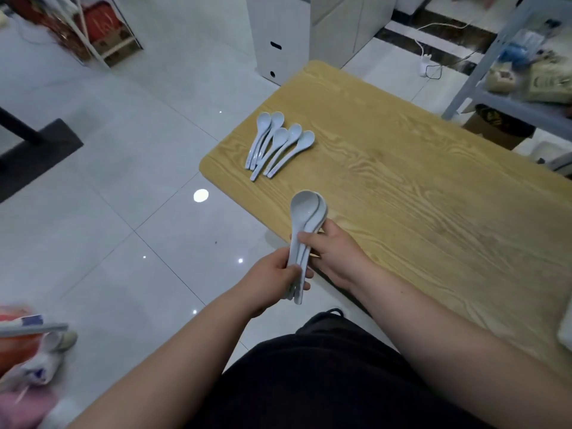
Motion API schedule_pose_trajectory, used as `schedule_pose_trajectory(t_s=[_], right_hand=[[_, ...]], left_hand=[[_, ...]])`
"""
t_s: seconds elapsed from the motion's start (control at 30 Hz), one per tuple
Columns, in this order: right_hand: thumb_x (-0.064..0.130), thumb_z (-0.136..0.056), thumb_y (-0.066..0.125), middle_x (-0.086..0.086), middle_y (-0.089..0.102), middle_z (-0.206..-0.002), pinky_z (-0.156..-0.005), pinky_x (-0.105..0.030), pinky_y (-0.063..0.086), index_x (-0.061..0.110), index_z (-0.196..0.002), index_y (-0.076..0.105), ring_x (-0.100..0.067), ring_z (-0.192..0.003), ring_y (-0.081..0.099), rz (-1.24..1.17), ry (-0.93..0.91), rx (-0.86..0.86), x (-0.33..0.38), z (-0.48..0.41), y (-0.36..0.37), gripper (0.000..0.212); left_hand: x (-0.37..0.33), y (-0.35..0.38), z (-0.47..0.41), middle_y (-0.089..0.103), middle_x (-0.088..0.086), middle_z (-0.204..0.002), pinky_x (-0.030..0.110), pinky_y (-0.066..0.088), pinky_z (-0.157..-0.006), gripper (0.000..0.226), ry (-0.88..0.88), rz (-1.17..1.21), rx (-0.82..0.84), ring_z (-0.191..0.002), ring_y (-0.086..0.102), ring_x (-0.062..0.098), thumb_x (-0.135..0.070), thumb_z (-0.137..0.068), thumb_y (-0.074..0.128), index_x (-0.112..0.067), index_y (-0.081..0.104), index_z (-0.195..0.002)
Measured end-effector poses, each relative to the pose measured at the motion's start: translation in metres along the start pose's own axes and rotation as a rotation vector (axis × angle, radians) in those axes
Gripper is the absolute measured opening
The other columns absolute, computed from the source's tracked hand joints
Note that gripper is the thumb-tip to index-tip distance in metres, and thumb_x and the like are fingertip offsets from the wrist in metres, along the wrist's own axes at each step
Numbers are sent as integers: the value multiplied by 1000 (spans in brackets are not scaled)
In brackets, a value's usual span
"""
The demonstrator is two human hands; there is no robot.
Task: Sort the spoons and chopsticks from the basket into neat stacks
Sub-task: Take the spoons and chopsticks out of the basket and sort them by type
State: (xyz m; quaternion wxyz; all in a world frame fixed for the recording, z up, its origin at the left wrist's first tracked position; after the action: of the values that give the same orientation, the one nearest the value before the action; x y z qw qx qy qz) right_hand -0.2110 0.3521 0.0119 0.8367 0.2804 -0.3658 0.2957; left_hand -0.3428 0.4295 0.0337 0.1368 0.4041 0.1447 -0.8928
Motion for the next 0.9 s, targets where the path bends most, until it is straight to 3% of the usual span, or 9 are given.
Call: schedule_pose_trajectory(t_s=[0.1,0.27,0.37,0.5,0.6,0.77,0.9], right_hand=[[6,-94,62,-20,72,-108,-88,-45,60,19,-125,57,-31,-97,74,52,34,33,12,-37,10,33],[7,-93,63,-10,76,-101,-94,-50,56,22,-112,62,-28,-97,74,69,87,-73,23,-98,13,24],[8,-93,64,-11,71,-109,-97,-53,55,16,-122,58,-29,-102,70,49,148,-215,25,-129,5,30],[4,-97,60,-14,67,-116,-100,-55,52,22,-130,51,-33,-106,67,-48,255,-352,25,-172,-9,39],[2,-97,59,-16,65,-121,-102,-55,50,15,-140,50,-35,-112,64,-79,307,-465,25,-204,-10,46],[9,-91,65,-10,65,-118,-97,-52,54,15,-140,51,-30,-104,65,-61,351,-713,32,-253,2,51],[13,-92,64,-9,65,-119,-92,-48,56,19,-136,52,-31,-103,64,-1,340,-873,54,-288,21,46]], left_hand=[[-14,-28,-24,75,0,-101,32,54,-69,27,-54,22,-54,-87,75,15,-11,-100,43,-22,62,-115],[-26,-59,-75,75,-1,-98,35,61,-77,27,-104,27,-108,-84,73,16,-12,-98,47,-26,68,-107],[-26,-83,-104,67,8,-102,29,60,-70,25,-120,16,-204,-83,70,18,-10,-99,46,-23,66,-109],[-28,-147,-158,56,5,-87,31,43,-62,36,-103,-66,-325,-71,52,18,-9,-98,37,-32,50,-123],[-34,-196,-211,58,7,-90,30,43,-61,38,-142,-19,-357,-72,54,19,-7,-97,35,-30,50,-123],[-55,-253,-293,64,0,-108,34,48,-78,23,-173,-245,-260,-83,55,13,-21,-98,48,-28,61,-116],[-75,-272,-333,59,-5,-102,27,46,-62,42,-112,-377,-92,-84,57,13,-10,-90,53,-20,51,-131]])
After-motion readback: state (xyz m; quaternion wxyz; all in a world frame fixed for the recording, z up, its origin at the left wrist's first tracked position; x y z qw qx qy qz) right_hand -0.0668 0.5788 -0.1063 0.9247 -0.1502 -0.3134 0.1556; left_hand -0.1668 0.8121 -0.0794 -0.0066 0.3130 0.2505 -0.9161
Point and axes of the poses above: each hand's wrist, its own z-axis away from the middle knuckle, its own y-axis out of the palm, x = y × z, the point moved 1 cm from there along -z, towards the middle knuckle
